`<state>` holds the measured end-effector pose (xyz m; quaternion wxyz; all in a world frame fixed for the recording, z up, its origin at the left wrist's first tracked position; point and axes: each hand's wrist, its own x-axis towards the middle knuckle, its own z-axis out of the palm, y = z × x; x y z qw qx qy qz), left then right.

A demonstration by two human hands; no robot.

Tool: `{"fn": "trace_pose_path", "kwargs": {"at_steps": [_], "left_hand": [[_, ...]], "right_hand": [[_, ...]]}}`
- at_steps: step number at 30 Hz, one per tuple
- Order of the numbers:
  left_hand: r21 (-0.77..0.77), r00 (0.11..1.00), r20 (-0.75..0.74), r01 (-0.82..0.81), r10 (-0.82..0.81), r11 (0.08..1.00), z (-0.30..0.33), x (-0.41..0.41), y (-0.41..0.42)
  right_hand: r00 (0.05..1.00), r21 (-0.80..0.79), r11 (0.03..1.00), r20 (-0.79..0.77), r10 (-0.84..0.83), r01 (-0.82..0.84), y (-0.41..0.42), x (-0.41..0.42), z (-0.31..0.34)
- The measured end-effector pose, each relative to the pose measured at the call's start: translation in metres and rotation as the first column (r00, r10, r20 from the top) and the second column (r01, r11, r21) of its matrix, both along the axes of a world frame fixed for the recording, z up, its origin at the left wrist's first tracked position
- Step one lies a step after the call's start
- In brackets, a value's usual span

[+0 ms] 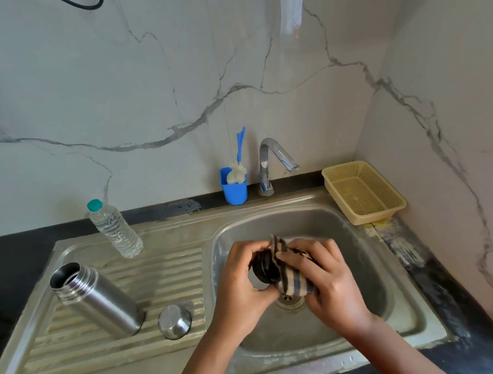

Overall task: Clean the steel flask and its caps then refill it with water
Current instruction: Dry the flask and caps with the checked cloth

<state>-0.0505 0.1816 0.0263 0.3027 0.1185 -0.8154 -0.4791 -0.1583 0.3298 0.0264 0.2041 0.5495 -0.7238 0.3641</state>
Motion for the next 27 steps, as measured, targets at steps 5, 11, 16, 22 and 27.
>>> {"fn": "trace_pose_path", "kwargs": {"at_steps": [5,11,16,22,27], "left_hand": [[0.089,0.998,0.055,0.015,-0.02,0.996,0.006,0.002,0.01],[-0.162,0.988,0.129,0.1,-0.079,0.982,-0.001,0.008,0.003],[-0.239,0.99,0.091,0.125,-0.106,0.963,-0.005,0.005,0.002],[-0.019,0.997,-0.065,0.032,-0.033,0.999,0.001,0.002,0.004],[0.229,0.994,-0.111,0.032,-0.006,0.973,0.001,0.003,0.008]], "right_hand": [[0.914,0.21,0.964,-0.334,0.23,-0.165,0.009,0.007,0.007],[0.984,0.133,0.991,-0.169,0.054,-0.032,0.002,0.003,0.015],[0.908,0.258,0.95,-0.332,0.256,-0.174,0.007,0.007,0.018],[0.991,-0.032,0.999,0.135,0.017,-0.013,0.005,0.002,0.0],[0.995,-0.038,0.998,0.094,0.043,-0.04,0.013,0.011,-0.005]]}}
